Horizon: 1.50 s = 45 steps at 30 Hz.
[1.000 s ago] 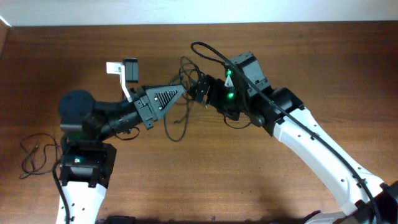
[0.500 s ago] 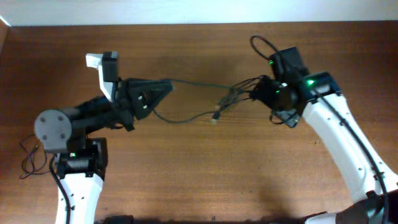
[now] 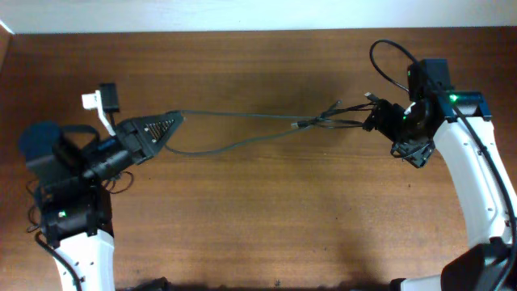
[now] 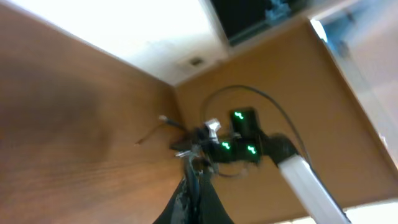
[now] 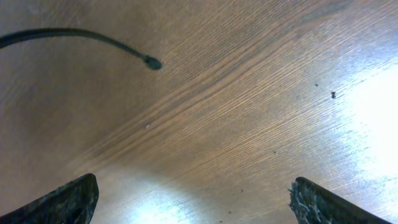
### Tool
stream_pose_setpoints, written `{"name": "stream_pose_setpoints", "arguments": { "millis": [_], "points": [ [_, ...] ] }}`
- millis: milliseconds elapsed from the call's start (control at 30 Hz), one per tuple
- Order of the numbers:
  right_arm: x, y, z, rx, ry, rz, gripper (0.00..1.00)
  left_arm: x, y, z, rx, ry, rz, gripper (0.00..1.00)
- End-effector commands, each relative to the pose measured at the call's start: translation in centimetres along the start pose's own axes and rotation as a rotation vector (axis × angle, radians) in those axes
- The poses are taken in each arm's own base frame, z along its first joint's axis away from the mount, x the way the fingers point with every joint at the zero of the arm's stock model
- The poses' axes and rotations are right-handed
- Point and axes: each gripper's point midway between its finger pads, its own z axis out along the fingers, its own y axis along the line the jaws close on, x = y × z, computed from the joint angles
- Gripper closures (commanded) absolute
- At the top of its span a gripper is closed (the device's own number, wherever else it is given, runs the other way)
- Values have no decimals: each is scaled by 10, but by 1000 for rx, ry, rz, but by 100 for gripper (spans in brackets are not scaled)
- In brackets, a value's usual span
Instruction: Untangle cables
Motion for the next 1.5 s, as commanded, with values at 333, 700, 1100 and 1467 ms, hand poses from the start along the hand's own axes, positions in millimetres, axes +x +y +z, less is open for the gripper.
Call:
{"name": "stream_pose_setpoints", "arguments": {
  "millis": [333, 700, 1100, 1467],
  "points": [
    [56, 93, -75, -851, 193, -548, 96, 89, 63, 128, -353, 208, 261, 100],
    [-4, 86, -79, -634, -153, -530, 96, 198, 143, 152, -529, 617, 307, 100],
    [-63, -42, -54, 127, -372, -75, 56, -35, 97, -28, -729, -373, 87, 100],
    [12, 64, -71, -538, -56, -444, 1, 26, 54, 58, -392, 12, 319, 100]
  ]
}}
